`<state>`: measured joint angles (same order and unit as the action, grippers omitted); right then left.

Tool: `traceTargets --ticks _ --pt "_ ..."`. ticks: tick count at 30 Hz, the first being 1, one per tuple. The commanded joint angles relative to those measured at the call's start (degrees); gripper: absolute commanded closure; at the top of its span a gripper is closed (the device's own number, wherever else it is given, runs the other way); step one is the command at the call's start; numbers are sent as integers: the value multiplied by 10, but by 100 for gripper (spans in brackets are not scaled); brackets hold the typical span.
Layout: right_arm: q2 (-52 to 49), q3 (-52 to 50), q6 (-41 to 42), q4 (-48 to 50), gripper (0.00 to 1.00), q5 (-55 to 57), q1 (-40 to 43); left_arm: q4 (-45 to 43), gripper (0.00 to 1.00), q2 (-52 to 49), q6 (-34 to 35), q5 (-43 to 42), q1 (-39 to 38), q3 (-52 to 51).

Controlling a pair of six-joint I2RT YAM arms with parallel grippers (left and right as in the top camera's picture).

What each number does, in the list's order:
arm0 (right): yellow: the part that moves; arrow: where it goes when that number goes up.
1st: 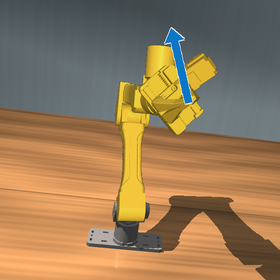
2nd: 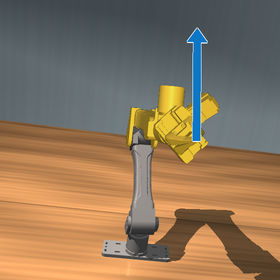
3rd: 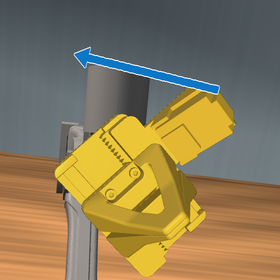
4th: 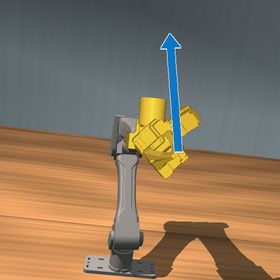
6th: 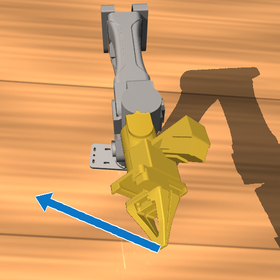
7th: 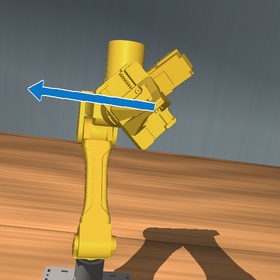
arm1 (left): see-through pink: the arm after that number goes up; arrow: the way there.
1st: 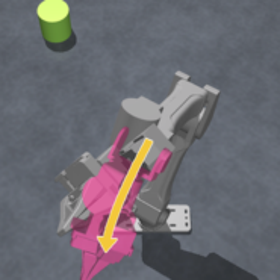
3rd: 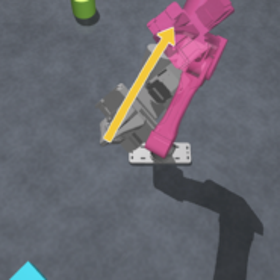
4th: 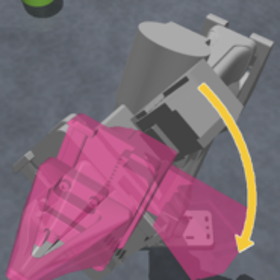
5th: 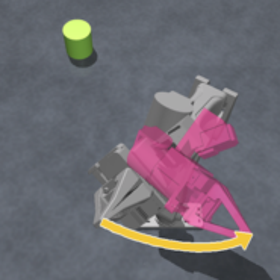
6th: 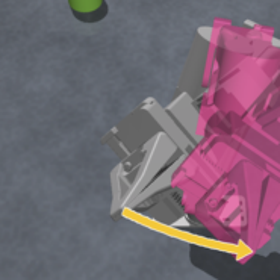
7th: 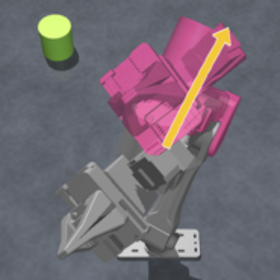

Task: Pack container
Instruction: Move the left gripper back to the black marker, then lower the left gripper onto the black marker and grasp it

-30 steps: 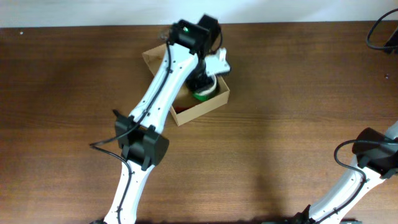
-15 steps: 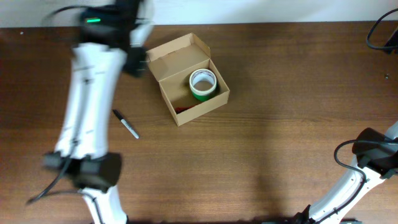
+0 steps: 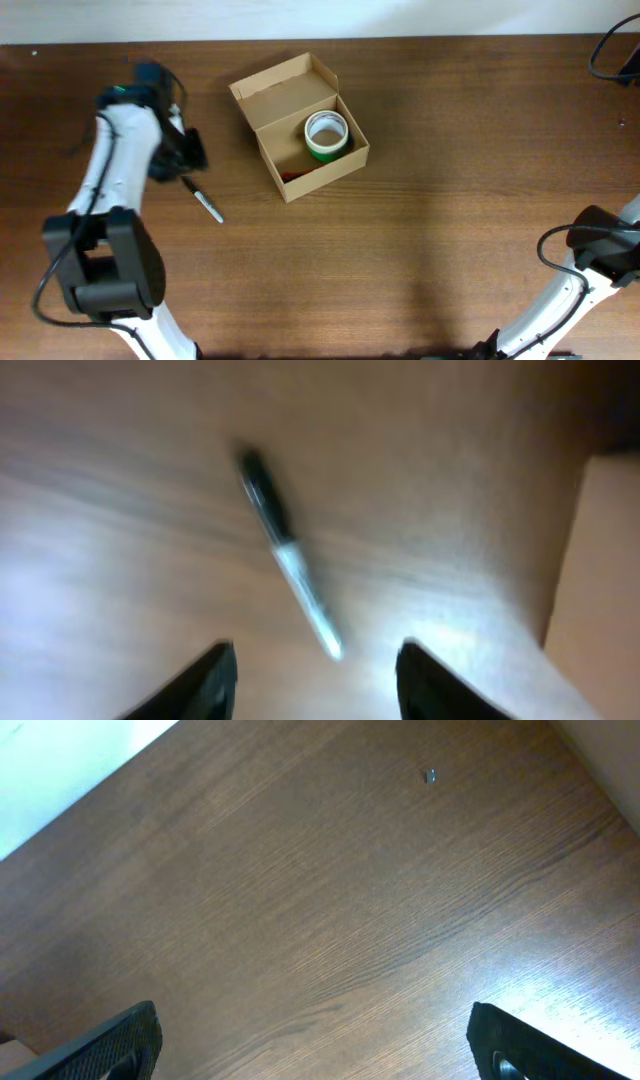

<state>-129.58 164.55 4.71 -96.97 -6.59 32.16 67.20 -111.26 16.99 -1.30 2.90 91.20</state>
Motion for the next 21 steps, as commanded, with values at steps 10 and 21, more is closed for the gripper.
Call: traceTargets --ticks 10,21 --pt "6 2 5 -3 1 -3 -3 -46 44 1 215 26 -72 -88" --pt "6 2 5 -3 1 -3 -3 -49 38 0 241 59 -38 -88"
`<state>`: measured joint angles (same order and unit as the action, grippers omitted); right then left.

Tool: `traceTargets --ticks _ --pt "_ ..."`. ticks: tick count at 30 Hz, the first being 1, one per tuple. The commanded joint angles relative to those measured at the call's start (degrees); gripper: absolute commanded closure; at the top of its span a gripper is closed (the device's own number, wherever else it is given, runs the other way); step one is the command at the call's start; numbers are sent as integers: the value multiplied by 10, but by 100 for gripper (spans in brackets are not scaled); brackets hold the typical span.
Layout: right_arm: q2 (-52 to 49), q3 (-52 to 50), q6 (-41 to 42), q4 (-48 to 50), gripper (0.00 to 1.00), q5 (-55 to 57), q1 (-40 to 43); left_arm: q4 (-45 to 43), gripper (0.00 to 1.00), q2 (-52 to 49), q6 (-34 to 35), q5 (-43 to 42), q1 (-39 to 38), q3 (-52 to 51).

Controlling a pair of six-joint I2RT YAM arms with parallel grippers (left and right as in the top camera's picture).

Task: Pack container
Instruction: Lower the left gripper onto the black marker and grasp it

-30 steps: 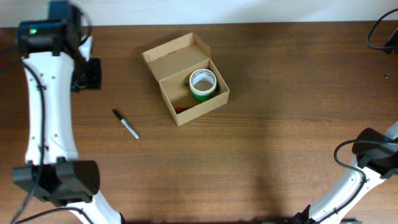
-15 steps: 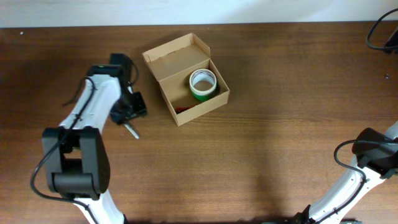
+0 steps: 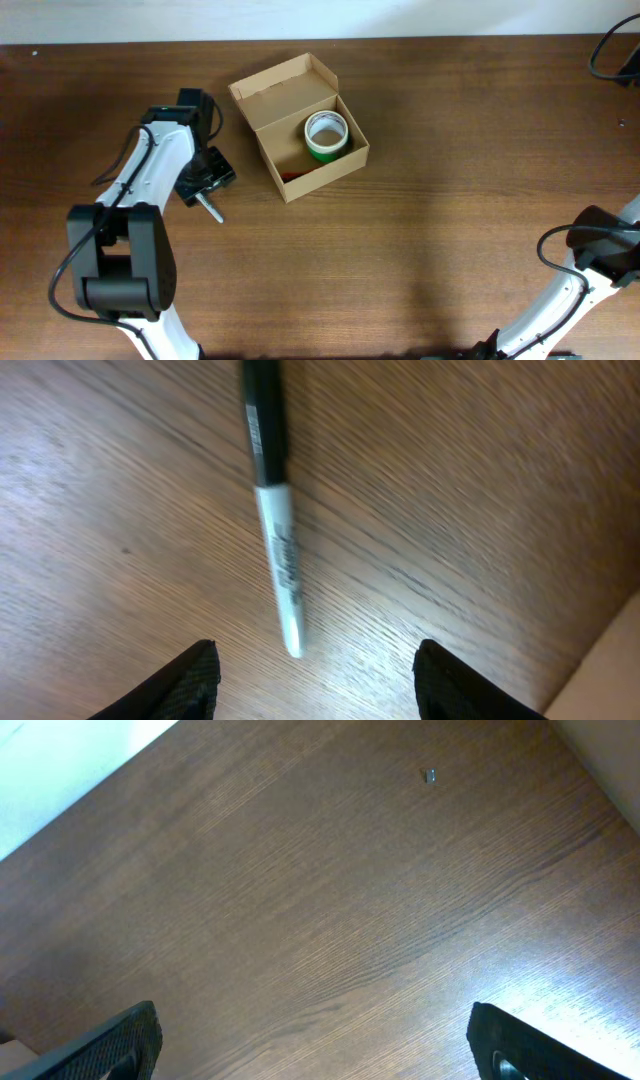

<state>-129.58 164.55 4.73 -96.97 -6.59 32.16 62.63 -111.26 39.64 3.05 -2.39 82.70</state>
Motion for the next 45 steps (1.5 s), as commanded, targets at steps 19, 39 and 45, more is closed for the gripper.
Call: traceTargets --ticks 19,39,45 --pt "6 2 5 -3 1 -3 -3 -104 37 -28 -46 -48 63 -44" --pt "6 2 5 -3 1 -3 -3 -158 67 -67 -50 -82 63 -87" --pt "6 2 5 -3 1 -3 -3 -161 98 -67 -50 -91 63 -87"
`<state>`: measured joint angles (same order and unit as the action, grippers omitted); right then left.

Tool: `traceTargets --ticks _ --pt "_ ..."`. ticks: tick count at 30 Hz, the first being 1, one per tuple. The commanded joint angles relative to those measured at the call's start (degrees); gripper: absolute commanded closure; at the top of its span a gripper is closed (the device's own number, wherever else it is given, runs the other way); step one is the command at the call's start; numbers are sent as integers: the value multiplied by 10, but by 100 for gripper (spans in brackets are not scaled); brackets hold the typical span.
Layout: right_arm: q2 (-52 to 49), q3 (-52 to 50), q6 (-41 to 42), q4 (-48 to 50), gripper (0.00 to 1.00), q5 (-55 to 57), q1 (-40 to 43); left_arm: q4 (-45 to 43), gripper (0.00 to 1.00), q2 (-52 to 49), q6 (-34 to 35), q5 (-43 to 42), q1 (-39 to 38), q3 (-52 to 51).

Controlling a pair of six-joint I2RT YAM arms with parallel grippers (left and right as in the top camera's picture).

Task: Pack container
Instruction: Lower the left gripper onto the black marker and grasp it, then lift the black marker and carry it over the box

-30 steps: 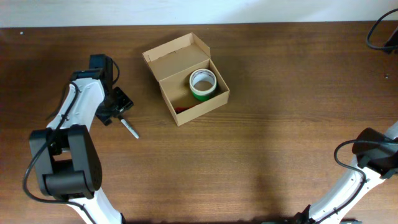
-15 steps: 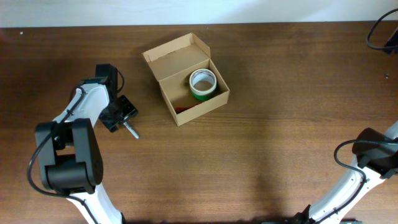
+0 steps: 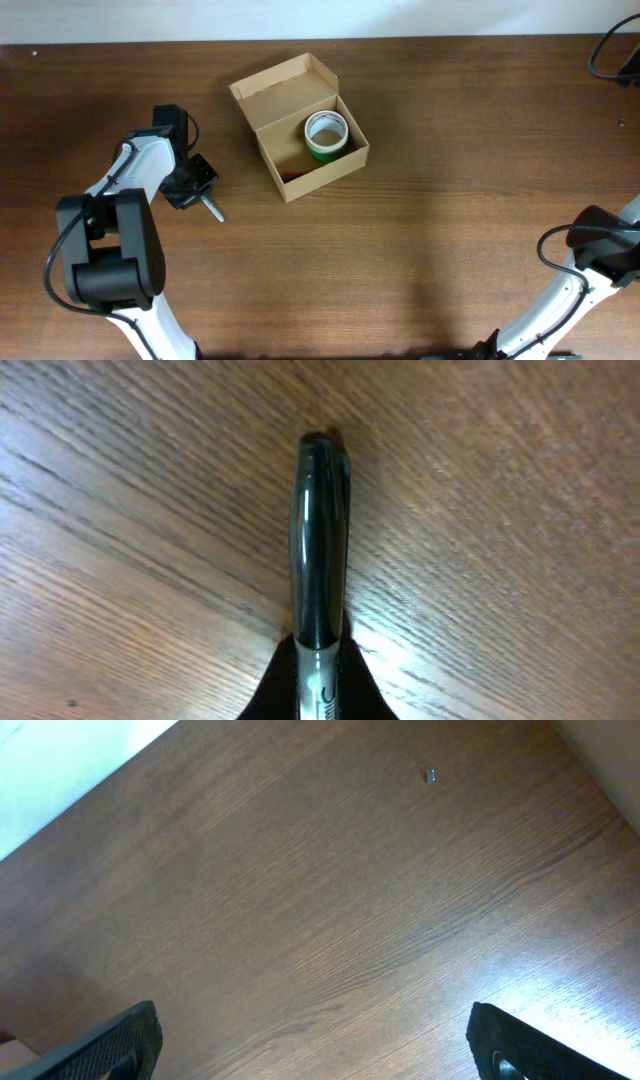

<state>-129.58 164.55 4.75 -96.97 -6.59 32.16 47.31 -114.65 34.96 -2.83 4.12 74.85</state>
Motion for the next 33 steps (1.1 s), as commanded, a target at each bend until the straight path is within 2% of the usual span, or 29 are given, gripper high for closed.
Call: traceTargets --ticks 1,7,10,12,16,18,23,26,28,33 --pt "6 2 4 -3 1 -3 -3 -9 98 -32 -7 -39 -1 -8" --pt "6 2 4 -3 1 -3 -3 18 98 -25 -105 -93 11 41" --pt "6 2 4 -3 1 -3 -3 64 98 -11 -175 -92 17 108" --pt "6 2 4 -3 1 -3 -3 95 98 -5 -247 -92 18 164" --pt "6 2 4 -3 1 -3 -3 190 98 -4 -386 -78 16 283" --pt "6 2 4 -3 1 -3 -3 244 98 -4 -429 -50 15 338" --pt "6 2 4 -3 1 -3 -3 341 98 -4 -536 -46 -1 429" --pt "6 2 4 -3 1 -3 -3 376 98 -4 -591 -47 -32 458" --pt "6 2 4 -3 1 -3 -3 395 98 -4 -643 -44 -79 473" --pt "6 2 4 -3 1 -3 -3 393 98 -4 -659 44 -194 489"
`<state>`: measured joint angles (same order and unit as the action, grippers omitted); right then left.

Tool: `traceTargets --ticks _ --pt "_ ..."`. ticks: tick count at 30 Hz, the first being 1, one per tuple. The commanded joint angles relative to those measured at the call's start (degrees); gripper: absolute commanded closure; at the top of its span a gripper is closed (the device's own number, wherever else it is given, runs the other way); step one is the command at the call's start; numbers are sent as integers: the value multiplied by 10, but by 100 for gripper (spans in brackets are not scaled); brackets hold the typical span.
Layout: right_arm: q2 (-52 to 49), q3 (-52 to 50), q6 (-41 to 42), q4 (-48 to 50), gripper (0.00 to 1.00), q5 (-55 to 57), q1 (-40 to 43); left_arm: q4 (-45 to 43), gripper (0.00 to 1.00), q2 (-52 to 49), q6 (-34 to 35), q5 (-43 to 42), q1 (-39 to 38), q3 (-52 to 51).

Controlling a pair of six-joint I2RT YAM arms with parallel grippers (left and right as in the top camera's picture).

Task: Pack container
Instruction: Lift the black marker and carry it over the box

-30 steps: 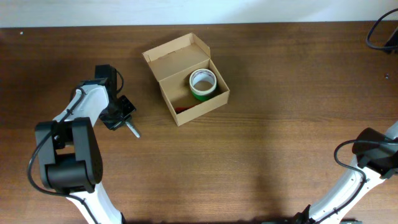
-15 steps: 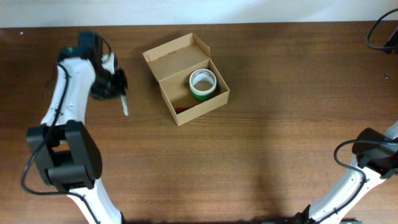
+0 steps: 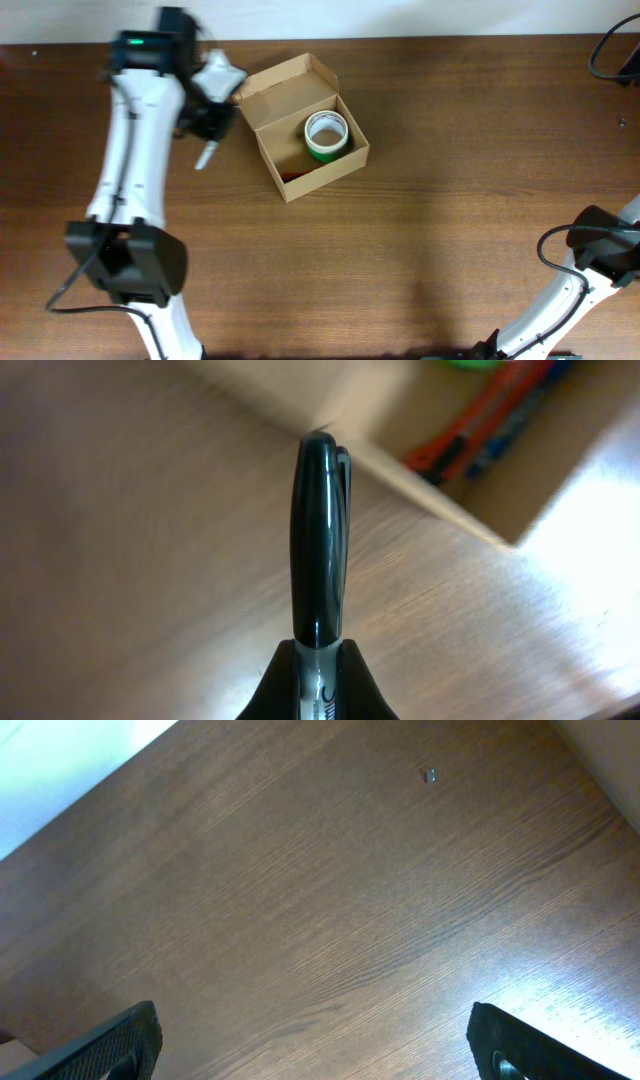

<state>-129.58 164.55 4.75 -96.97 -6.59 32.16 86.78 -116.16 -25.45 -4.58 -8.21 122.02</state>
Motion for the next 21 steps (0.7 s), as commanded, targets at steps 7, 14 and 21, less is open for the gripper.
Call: traceTargets --ticks 7,14,21 --pt "6 2 4 -3 1 -3 -3 -47 98 11 -116 92 -201 17" --pt "6 2 4 -3 1 -3 -3 -94 98 -2 -119 72 -227 17" --pt "6 2 4 -3 1 -3 -3 -113 98 -52 -105 74 -227 17"
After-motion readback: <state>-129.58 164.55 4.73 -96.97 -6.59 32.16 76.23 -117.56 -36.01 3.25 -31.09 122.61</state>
